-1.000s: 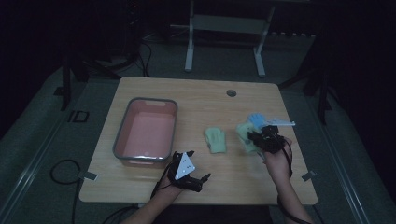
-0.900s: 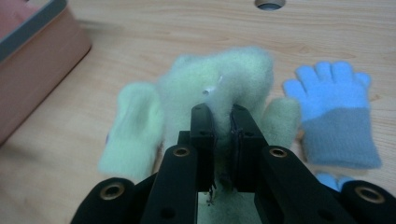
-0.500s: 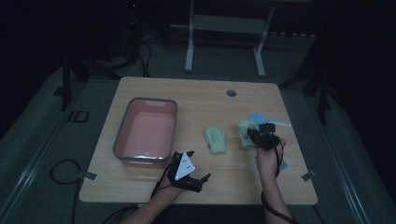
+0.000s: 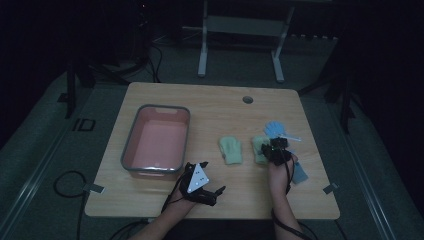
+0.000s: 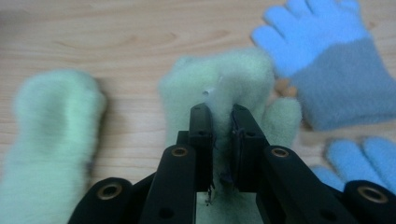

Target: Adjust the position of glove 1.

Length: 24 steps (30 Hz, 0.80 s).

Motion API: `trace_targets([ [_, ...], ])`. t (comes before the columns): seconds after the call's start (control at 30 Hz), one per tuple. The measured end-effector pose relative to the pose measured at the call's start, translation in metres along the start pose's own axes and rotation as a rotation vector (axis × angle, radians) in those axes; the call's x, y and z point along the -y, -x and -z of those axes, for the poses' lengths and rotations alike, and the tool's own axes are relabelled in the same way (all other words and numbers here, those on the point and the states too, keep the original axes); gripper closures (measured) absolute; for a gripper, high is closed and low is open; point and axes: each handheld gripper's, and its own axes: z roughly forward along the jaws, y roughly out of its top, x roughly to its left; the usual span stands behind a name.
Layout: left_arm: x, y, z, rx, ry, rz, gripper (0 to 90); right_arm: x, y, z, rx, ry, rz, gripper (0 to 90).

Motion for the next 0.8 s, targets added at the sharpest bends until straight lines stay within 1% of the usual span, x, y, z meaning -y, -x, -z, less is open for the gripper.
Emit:
trace_targets([
  [0.07,0.000,0.000,0.000,0.000,0.001,0.000,1.8,0.005,0.001,-0.007,0.003,-0.021,-0.004,79.6],
  [0.1,0.000,0.000,0.000,0.001,0.000,0.001,1.8,0.007,0.002,-0.010,0.006,-0.018,-0.004,79.2],
  [0.13,0.000,0.000,0.000,0.001,0.001,0.001,1.8,0.009,0.003,-0.010,-0.001,-0.011,-0.016,79.1],
  [0.3,0.000,0.000,0.000,0.001,0.000,0.004,1.8,0.007,0.005,-0.010,-0.013,-0.023,-0.012,76.2],
  [0.4,0.000,0.000,0.000,0.000,0.000,0.005,1.8,0.003,0.006,-0.005,-0.017,-0.029,0.008,72.0],
  [0.5,0.000,0.000,0.000,0.001,0.000,0.006,1.8,-0.002,0.009,0.002,-0.023,-0.025,0.041,69.3],
  [0.57,0.000,0.000,0.000,0.001,-0.002,0.007,1.8,-0.007,0.011,0.008,-0.039,-0.030,0.065,67.9],
  [0.63,0.000,0.000,0.000,0.000,-0.003,0.006,1.8,-0.011,0.014,0.012,-0.044,-0.032,0.111,67.4],
  [0.77,0.000,0.000,-0.001,-0.001,-0.005,0.006,1.8,-0.018,0.020,0.017,-0.079,-0.061,0.215,67.5],
  [0.8,0.000,0.000,-0.001,-0.001,-0.005,0.006,1.8,-0.019,0.021,0.018,-0.080,-0.068,0.241,67.4],
])
